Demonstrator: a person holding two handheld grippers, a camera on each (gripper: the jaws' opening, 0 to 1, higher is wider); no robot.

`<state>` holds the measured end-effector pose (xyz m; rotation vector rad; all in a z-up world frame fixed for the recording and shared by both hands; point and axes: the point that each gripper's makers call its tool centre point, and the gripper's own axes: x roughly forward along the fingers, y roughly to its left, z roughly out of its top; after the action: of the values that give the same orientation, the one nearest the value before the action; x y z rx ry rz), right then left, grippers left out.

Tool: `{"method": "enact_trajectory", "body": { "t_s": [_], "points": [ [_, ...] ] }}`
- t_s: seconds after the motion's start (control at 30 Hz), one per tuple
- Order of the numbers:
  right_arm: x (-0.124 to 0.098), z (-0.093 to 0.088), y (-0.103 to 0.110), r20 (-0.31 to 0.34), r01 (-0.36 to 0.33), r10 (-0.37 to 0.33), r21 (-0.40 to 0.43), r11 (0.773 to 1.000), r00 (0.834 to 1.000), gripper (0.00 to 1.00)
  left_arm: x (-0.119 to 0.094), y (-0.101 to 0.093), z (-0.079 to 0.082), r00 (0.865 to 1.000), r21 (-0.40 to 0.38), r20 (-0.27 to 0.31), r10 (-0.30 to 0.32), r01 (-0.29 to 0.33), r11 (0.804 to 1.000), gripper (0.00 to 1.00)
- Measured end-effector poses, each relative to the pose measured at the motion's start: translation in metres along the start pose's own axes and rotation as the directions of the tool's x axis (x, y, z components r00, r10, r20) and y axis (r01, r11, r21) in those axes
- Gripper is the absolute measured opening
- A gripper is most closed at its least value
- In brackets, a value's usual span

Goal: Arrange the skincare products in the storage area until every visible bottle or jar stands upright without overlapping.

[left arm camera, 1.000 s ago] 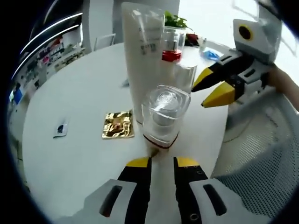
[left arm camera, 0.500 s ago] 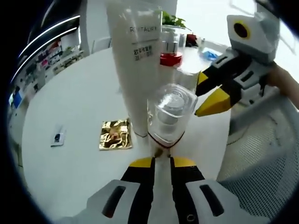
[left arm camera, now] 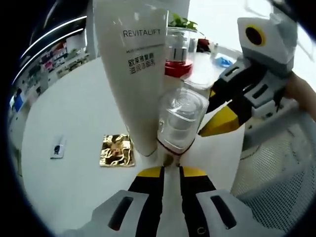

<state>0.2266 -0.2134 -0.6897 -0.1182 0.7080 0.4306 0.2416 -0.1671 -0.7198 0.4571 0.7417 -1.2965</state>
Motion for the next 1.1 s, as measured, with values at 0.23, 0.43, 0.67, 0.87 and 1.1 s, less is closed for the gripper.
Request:
{"method": "enact_trajectory", "body": {
  "t_s": [0.23,0.43,0.67,0.87,1.1],
  "points": [
    [0.0025,-0.0043,0.0009,-0.015,0.003,-0.004,-0.012,1.0,1.0,0.15,0.0012,-0.0008,0.0028,1.0,-0.004,0.006,0.003,-0.003,1.0,0.07],
    [0.0038,-0.0055,0.0018,-0.027,0.004,-0.005,-0.022,1.0,1.0,0.14,0.0013,-0.0003,0.0028,1.0,-0.014,0.006,0.008,-0.008,1.0,0.07],
    [0.0041,-0.0074,0.0002,-0.035,0.007,-0.008,-0.029,1.0,0.999,0.14,0.0021,-0.0005,0.0036,1.0,-0.014,0.006,0.013,-0.013,1.0,0.07],
    [0.0046,-0.0085,-0.0007,-0.044,0.013,-0.015,-0.04,0.999,0.999,0.14,0.003,-0.0006,0.0044,1.0,-0.026,0.008,0.014,-0.014,1.0,0.07],
    [0.0039,-0.0082,-0.0012,-0.039,0.015,-0.017,-0.033,0.999,0.999,0.14,0.003,-0.0023,0.0041,1.0,-0.029,0.011,0.012,-0.011,1.0,0.1]
  ]
}}
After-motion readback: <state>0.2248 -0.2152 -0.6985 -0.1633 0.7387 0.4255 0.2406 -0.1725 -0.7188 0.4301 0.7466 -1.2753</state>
